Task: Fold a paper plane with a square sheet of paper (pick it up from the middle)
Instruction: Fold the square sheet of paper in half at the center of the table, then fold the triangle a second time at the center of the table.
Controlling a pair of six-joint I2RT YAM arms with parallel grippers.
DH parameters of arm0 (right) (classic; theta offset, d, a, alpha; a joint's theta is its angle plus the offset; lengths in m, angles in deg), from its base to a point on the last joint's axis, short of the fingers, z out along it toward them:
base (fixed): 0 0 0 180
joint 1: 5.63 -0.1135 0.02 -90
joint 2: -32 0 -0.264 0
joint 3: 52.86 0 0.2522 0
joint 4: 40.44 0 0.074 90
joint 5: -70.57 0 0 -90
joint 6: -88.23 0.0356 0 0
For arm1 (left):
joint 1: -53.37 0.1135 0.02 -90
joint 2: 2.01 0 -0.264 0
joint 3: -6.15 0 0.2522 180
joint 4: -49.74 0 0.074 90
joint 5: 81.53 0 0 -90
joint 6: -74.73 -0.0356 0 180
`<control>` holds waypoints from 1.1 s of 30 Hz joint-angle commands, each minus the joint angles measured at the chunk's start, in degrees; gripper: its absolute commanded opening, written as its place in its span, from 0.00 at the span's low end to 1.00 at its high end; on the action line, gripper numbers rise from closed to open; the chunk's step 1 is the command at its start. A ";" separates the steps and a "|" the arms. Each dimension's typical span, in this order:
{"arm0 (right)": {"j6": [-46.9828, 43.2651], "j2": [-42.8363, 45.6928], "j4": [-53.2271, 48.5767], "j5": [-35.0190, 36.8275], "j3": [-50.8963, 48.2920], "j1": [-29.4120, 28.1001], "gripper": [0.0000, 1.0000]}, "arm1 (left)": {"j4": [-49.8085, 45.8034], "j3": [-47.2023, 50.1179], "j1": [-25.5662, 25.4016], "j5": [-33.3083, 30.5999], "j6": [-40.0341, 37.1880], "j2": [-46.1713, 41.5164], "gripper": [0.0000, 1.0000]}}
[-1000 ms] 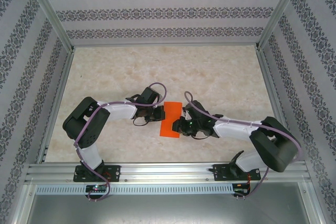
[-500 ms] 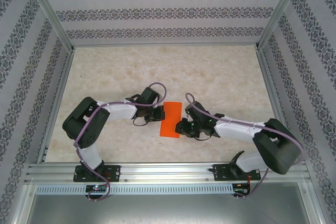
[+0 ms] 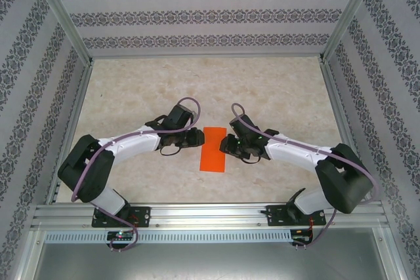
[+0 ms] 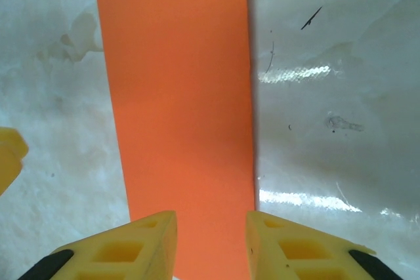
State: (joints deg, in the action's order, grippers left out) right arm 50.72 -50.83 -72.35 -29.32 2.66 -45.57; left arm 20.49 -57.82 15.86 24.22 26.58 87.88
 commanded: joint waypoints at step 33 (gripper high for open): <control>-0.96 -4.17 5.42 -1.64 1.54 2.38 0.36 | 2.65 2.69 1.39 4.72 2.08 4.07 0.37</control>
State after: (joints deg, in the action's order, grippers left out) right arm 50.63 -58.02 -67.81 -31.36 4.39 -43.71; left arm 21.08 -55.75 16.62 28.13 28.37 91.51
